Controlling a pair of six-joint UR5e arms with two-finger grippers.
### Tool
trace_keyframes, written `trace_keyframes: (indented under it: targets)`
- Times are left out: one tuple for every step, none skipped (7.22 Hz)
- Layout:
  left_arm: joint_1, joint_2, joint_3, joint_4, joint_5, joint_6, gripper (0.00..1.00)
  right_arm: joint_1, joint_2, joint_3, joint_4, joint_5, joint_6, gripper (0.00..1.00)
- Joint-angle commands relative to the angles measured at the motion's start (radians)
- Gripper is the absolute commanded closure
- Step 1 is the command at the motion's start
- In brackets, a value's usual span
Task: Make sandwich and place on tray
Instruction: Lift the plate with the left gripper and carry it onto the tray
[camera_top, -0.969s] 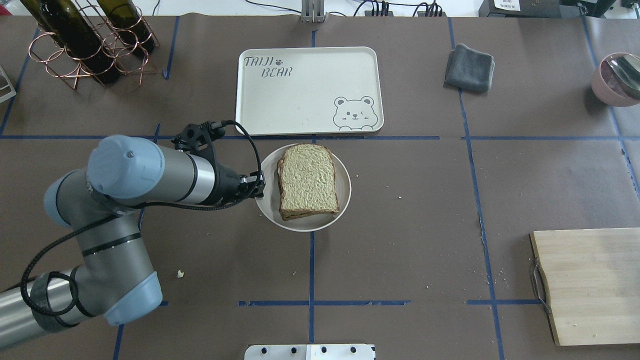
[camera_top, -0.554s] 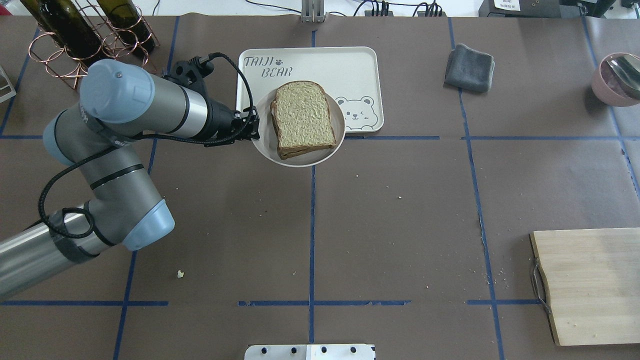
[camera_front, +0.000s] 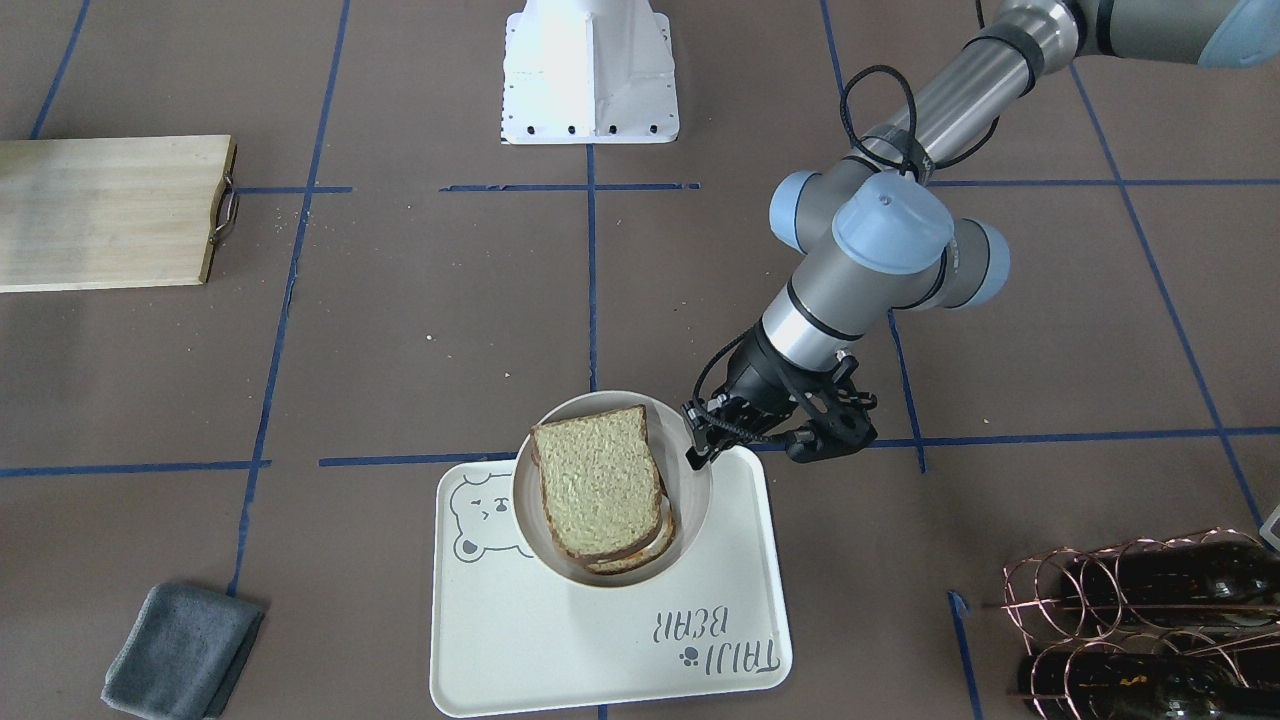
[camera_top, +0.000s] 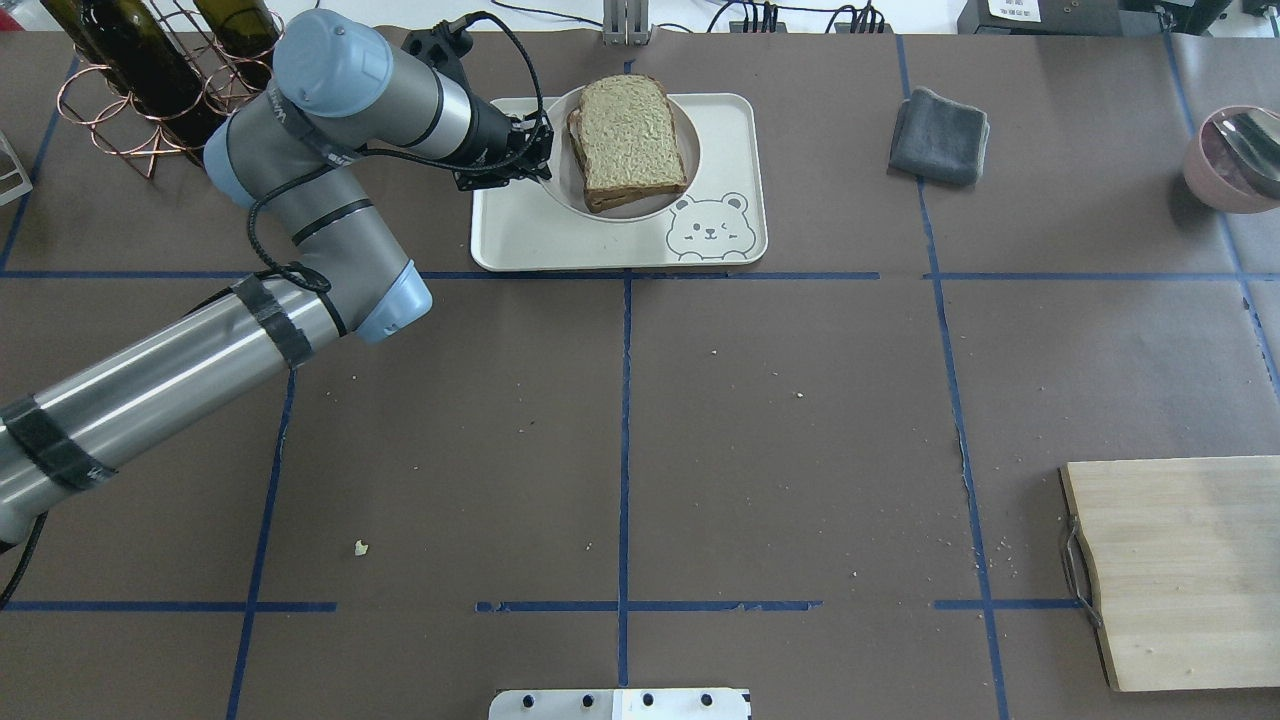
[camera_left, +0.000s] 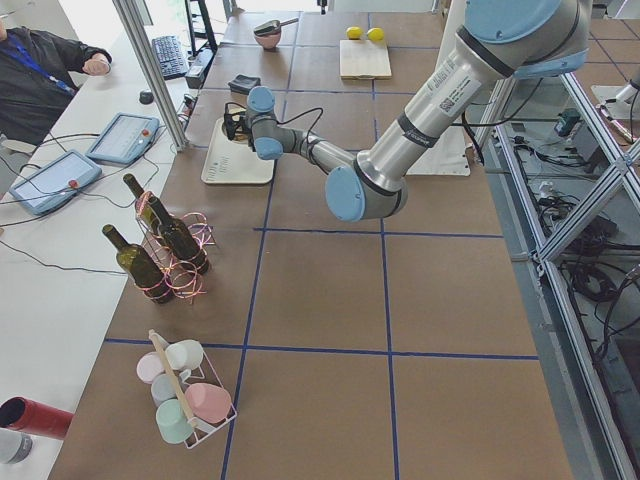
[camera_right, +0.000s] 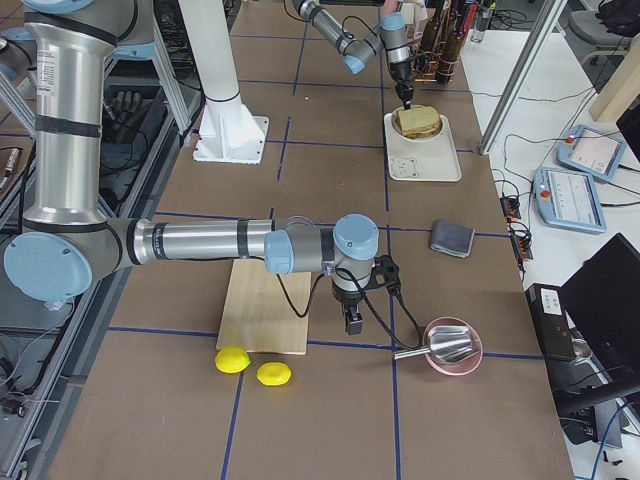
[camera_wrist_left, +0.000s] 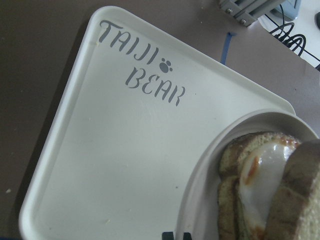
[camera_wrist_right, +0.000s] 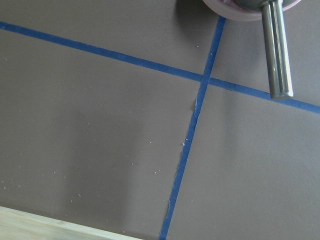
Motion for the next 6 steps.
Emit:
trace_keyframes:
  targets:
    - [0.000,-0.142,0.317,-0.153,0.004,0.012,1.00,0.000,0.001,-0.001,-0.001,0.000,0.000,0.00]
    - [0.002,-0.156,0.378,-0.182,0.007,0.047,1.00,0.000,-0.001,-0.001,-0.003,0.000,0.000,0.00]
    - [0.002,-0.156,0.397,-0.187,0.008,0.068,0.93,0.000,0.001,-0.008,0.000,0.000,0.000,0.00]
    - [0.004,-0.158,0.398,-0.187,0.008,0.070,0.72,0.000,0.001,-0.013,0.003,0.000,0.000,0.00]
    - [0.004,-0.159,0.398,-0.187,0.008,0.097,0.46,0.000,0.001,-0.018,0.003,0.000,0.000,0.00]
    - [-0.001,-0.161,0.392,-0.187,0.007,0.139,0.00,0.000,0.005,-0.027,0.005,-0.002,0.000,0.00]
